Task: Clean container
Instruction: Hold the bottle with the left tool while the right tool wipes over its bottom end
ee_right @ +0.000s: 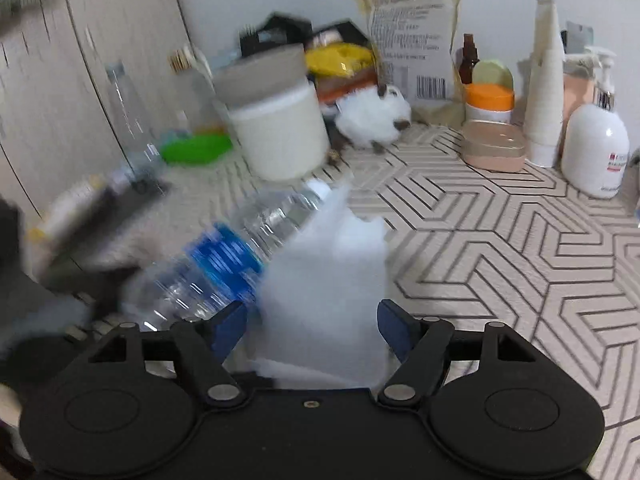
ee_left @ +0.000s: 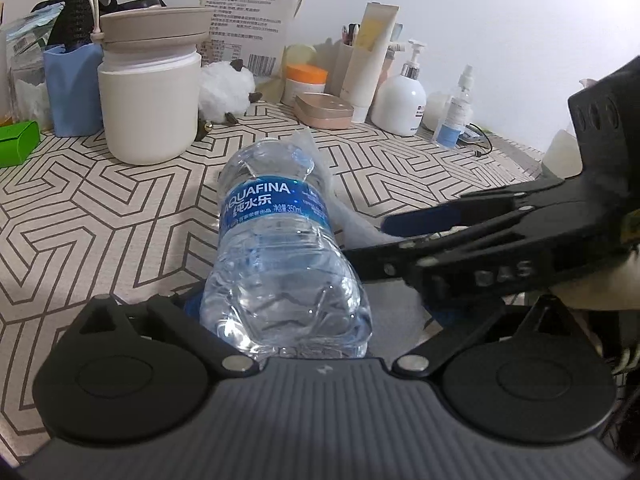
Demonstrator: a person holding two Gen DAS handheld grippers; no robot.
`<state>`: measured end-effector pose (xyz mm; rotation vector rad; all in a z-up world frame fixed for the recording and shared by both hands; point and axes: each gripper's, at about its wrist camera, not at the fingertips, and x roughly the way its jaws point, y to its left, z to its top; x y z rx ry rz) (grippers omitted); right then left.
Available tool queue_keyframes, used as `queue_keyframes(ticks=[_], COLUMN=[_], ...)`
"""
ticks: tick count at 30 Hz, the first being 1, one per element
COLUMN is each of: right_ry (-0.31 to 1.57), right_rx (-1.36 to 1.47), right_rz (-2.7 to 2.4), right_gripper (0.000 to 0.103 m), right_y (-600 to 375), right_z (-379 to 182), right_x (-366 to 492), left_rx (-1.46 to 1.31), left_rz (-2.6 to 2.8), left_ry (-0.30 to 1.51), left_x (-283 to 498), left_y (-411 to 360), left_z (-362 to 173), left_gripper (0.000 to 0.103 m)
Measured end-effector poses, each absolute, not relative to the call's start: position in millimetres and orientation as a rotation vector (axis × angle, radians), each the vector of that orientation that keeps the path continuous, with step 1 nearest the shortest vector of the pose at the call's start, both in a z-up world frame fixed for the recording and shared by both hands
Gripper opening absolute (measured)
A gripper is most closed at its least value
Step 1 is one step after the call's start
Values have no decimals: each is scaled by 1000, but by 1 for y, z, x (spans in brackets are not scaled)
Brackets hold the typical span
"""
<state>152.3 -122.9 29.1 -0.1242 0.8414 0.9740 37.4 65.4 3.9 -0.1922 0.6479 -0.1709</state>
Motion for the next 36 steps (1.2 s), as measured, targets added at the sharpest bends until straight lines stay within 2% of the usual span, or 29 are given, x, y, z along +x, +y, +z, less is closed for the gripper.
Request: queue_keyframes(ticks=[1,2,3,4,5,12,13,15,17,24,30,33,36], right_ry=[835,821,818,825,840,866,867,865,842,771,846,867,872], right_rx=[-130,-138,-141,-125,-92,262,294,303,266,210,261,294,313], right_rz=[967,965,961,955,953,1060,1073,1063,1037,1051,1222,1253,1241], right_gripper=[69,51,40,15,11,11,11,11,11,15,15,14,8], right_y=[-122,-123,-123,-126,-130,-160,-160,-153,-144,-133,-121,-121,-129], right_z=[26,25,25,25,24,30,31,35,40,50,45,40,39], right_x=[153,153,154,157,160,182,184,189,189,173,158,154,157], left_rx=[-194,-197,-201,-202,-201,-188,-179,-161,-151,-135,-101,-94,-91], left_rz=[-171,-172,-173,-173,-172,-194,-200,-212,-229,-235,-243,-243,-237], left_ry=[647,645,644,644,644,635,629,619,624,625,625,625,618], left_x=[37,37,37,37,38,37,36,34,34,34,33,33,31], left_y=[66,66,67,67,67,66,64,62,60,57,52,51,45], left_z=[4,4,4,4,4,5,5,6,6,6,6,6,4], left_gripper=[103,103,103,103,103,101,98,83,78,77,76,76,77])
